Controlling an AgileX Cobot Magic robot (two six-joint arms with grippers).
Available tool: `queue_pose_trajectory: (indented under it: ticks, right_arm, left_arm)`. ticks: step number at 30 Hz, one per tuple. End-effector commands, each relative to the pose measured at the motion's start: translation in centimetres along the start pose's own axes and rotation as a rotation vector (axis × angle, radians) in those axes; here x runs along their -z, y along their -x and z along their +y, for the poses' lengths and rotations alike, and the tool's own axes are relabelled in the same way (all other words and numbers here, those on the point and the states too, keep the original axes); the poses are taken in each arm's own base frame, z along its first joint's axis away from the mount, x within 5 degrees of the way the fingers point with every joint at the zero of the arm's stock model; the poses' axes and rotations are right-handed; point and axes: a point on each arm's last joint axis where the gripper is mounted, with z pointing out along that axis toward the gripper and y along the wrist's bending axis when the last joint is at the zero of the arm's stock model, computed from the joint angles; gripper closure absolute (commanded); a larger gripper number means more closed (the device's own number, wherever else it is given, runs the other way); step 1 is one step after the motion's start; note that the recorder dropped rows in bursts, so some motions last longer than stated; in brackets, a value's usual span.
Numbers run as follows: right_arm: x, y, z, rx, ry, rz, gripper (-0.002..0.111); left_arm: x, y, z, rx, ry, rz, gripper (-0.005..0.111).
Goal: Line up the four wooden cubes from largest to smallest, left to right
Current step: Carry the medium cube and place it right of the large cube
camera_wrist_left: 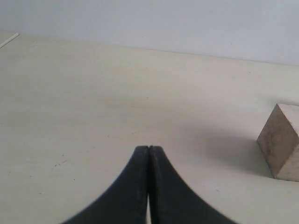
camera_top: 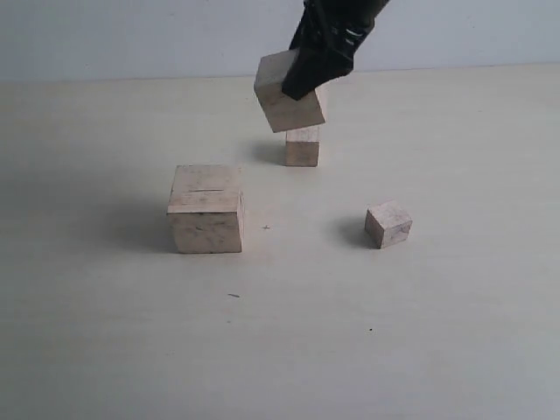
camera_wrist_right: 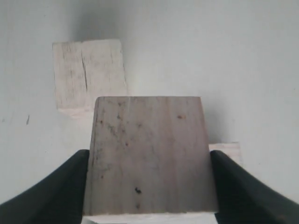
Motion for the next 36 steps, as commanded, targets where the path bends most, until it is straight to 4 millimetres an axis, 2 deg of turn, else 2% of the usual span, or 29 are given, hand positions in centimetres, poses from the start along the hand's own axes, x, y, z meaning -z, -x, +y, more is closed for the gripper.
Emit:
queue_pose_trajectory:
  ticks: [1, 4, 8, 10, 17, 25, 32, 36]
  right_arm:
    - [-0.9, -2.4, 0.2, -0.045, 0.044, -0.005, 0.108]
    - [-2.1, -3.8, 1.0, -0.046, 0.054, -0.019, 0.108]
    - [-3.4, -4.0, 2.4, 0.033, 0.083, -0.174, 0.108]
    - [-4.1, -4.1, 2.7, 0.019, 0.087, -0.233, 0.108]
    - [-6.0, -6.2, 2.8, -0.047, 0.009, -0.178, 0.108]
    - [-6.6, -6.5, 2.6, -0.058, -0.005, -0.171, 0.108]
    - [-9.7, -7.9, 2.3, -0.026, 0.052, -0.168, 0.108]
    - [-10.8, -8.4, 2.7, 0.067, 0.114, -0.170, 0.108]
  left_arm:
    - [0.0, 0.0, -0.1, 0.003, -0.009, -0.013, 0.107]
    - [0.0, 0.0, -0.1, 0.003, -0.009, -0.013, 0.107]
    - [0.0, 0.0, -0.1, 0.003, -0.009, -0.013, 0.107]
    - [0.0, 0.0, -0.1, 0.003, -0.009, -0.013, 0.107]
    - [0.0, 0.0, -0.1, 0.003, -0.009, -0.013, 0.107]
    - [0.0, 0.0, -0.1, 0.003, -0.009, -0.013, 0.107]
    - [0.0, 0.0, -0.1, 0.003, -0.009, -0.013, 0.107]
    - [0.0, 0.0, -0.1, 0.003, -0.009, -0.013, 0.107]
